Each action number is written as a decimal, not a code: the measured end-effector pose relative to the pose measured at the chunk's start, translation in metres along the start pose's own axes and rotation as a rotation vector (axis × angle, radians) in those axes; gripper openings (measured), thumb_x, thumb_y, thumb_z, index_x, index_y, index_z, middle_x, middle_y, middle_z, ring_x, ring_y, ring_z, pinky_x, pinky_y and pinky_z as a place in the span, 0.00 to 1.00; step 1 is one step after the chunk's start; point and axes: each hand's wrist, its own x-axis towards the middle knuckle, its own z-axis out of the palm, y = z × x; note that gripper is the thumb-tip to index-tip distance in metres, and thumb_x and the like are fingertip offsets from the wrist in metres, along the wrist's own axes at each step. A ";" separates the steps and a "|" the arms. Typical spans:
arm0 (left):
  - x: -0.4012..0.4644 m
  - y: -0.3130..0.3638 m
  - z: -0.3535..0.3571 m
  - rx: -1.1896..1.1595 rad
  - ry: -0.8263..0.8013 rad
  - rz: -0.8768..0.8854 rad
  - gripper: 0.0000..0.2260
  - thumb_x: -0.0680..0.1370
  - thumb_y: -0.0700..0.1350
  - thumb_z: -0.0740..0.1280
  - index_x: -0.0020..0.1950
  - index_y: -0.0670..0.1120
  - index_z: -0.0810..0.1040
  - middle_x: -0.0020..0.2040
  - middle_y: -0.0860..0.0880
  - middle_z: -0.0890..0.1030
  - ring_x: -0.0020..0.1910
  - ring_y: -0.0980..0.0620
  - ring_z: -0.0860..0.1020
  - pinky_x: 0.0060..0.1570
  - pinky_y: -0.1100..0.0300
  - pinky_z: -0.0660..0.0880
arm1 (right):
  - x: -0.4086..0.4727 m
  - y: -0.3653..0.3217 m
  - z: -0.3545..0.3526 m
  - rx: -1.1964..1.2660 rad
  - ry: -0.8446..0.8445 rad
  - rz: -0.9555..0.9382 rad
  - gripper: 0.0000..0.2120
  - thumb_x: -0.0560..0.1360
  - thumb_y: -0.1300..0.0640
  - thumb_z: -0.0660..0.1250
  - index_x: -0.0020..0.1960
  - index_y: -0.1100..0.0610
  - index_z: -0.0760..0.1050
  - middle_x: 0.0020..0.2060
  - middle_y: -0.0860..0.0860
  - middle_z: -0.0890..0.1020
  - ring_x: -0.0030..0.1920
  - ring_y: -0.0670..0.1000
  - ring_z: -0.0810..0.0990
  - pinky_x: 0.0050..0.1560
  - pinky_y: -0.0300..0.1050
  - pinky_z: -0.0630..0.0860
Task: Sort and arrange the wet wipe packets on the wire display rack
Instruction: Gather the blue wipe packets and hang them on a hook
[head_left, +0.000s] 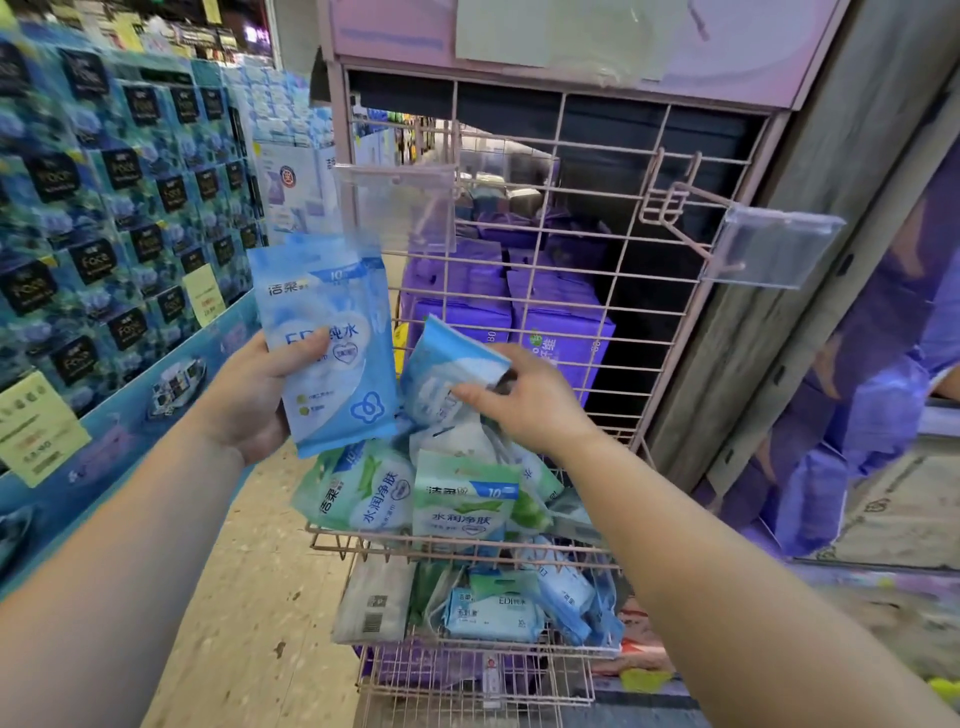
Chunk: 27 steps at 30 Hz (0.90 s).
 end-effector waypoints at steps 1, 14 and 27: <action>-0.001 -0.001 0.004 -0.014 -0.006 -0.010 0.25 0.60 0.50 0.76 0.55 0.44 0.81 0.47 0.48 0.86 0.44 0.51 0.85 0.38 0.59 0.80 | 0.001 0.002 0.001 -0.027 -0.035 0.029 0.26 0.71 0.45 0.72 0.66 0.51 0.70 0.50 0.48 0.81 0.47 0.47 0.79 0.44 0.38 0.73; -0.003 0.009 0.029 0.092 -0.149 0.029 0.26 0.60 0.51 0.78 0.56 0.45 0.78 0.46 0.49 0.86 0.44 0.49 0.85 0.39 0.58 0.81 | -0.050 0.033 -0.123 -0.443 -0.571 0.119 0.47 0.55 0.29 0.71 0.71 0.42 0.65 0.56 0.33 0.74 0.57 0.36 0.73 0.64 0.39 0.68; 0.000 -0.006 0.046 -0.082 -0.122 -0.043 0.21 0.58 0.52 0.79 0.48 0.46 0.85 0.48 0.48 0.86 0.46 0.52 0.84 0.41 0.60 0.80 | -0.079 0.053 -0.121 -0.126 0.133 0.006 0.09 0.66 0.52 0.77 0.43 0.52 0.82 0.35 0.46 0.86 0.32 0.44 0.80 0.37 0.41 0.77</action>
